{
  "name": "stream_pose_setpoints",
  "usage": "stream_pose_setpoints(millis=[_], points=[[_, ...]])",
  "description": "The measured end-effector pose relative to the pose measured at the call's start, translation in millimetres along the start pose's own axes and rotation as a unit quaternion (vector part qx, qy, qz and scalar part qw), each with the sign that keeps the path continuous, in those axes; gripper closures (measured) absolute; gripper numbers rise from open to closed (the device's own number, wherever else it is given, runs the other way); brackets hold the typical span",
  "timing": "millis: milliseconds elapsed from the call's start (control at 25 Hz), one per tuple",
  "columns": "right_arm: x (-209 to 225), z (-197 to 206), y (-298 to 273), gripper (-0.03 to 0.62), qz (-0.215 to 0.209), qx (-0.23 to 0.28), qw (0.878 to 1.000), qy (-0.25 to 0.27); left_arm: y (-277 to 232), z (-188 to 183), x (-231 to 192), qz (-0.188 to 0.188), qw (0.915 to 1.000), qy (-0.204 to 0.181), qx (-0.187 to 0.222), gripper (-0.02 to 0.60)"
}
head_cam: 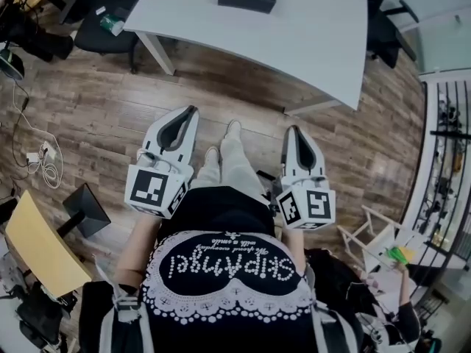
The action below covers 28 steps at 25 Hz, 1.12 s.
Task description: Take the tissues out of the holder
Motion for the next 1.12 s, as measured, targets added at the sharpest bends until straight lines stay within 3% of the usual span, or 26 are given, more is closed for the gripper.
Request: stream_pose_setpoints(millis=[320, 720, 1120], points=[[37, -13, -42, 0.560, -0.013, -0.011, 1.000, -0.003, -49, -5, -4, -0.016, 0.9998, 0.006, -0.007, 0.549], [91, -59, -116, 0.562, -0.047, -0.003, 0.999, 0.018, -141, -33, -13, -0.041, 0.9990, 0.005, 0.017, 0.549], [121, -71, -143, 0.562, -0.068, -0.008, 0.998, 0.016, -174, -47, -13, -0.077, 0.9966, 0.008, 0.027, 0.549]])
Point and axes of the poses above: the fingertips, and each gripper's own axes: y backward along the fingers, x to its right, z out of its underside, the point moved 3 cm from there along y, backward along the fingers, and after that the axes turned 4 degrees about -y, right-handed, at the moved point
